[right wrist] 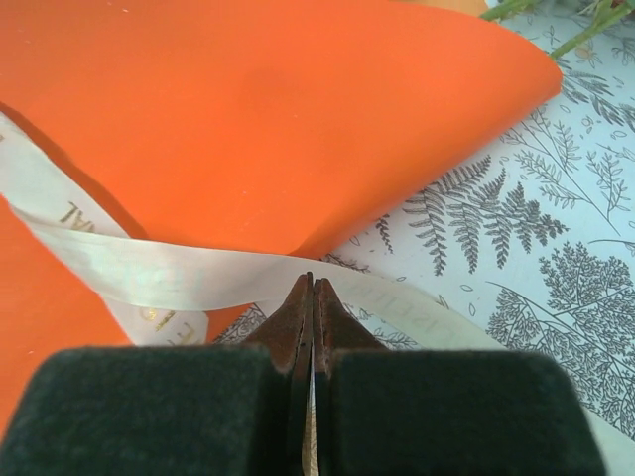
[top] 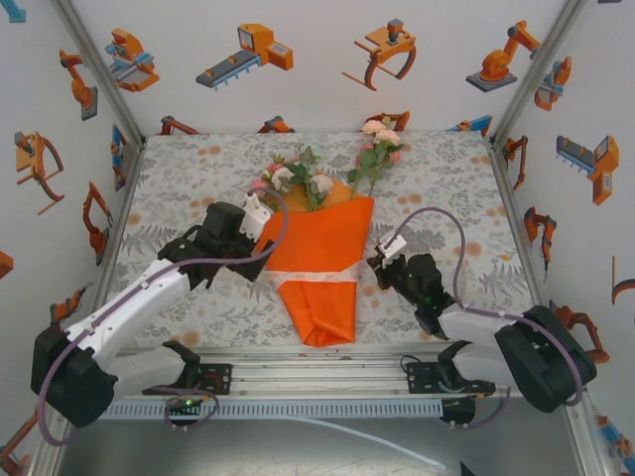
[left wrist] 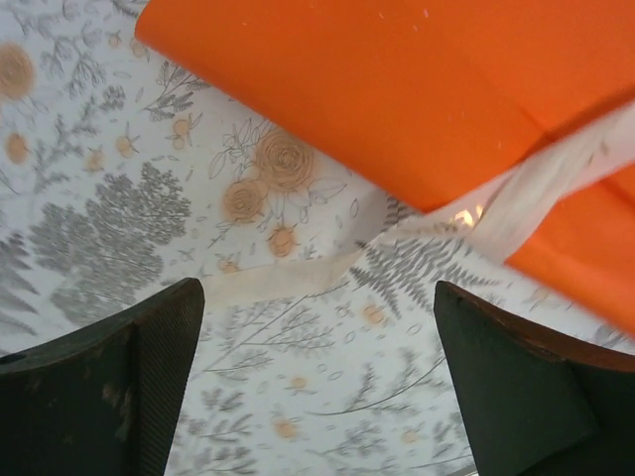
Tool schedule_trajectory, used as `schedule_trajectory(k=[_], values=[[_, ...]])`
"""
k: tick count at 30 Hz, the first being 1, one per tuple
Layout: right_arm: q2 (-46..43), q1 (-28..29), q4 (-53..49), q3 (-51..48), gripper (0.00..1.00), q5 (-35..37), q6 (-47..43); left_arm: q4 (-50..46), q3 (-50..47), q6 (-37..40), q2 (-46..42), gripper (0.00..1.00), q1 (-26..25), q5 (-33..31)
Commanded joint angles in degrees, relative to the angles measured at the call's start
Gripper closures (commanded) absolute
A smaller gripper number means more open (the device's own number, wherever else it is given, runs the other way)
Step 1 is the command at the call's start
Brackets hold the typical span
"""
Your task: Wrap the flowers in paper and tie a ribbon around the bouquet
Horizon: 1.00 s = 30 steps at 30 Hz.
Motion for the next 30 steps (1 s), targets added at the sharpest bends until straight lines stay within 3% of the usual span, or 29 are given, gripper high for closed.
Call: schedule_trajectory(k=[1,3,5,8,11,13,14,21,30], values=[[-3.73,-0.48,-6.88,0.79,1.0,-2.2,1.92,-0.48,0.87,-30.97,2.52,0.24,1.8,-5.09],[-6.37,-1.04,-17.0,4.55,0.83,-2.51,1.98,-4.76,1.24,-43.18,3.78,0.35,5.2,-2.41],[-7.92,-1.45,-25.88,8.8,0.76,-2.81,2.19,-7.57,0.39,-54.1,4.41,0.44,8.17,0.67],[-9.44,-1.78,-32.45,12.12,0.69,-1.45,3.32,-5.15,-3.84,-69.89,4.01,0.45,10.49,8.09],[-10.83,-1.82,-34.11,13.02,0.56,0.54,5.89,3.68,-10.14,-83.84,3.41,0.43,10.35,13.09],[-11.34,-1.9,-36.08,13.91,0.49,2.04,7.41,9.36,-13.3,-91.18,3.68,0.38,10.38,14.81],[-11.3,-1.91,-37.17,14.41,0.47,3.09,8.38,9.87,-13.81,-94.11,4.17,0.31,10.35,15.23],[-11.27,-2.0,-44.94,18.23,0.42,5.29,10.58,13.11,-15.88,-101.28,6.32,0.28,10.93,13.66],[-10.9,-2.08,-49.61,21.45,0.42,7.12,14.33,12.79,-19.3,-105.17,6.9,0.5,12.04,12.51]])
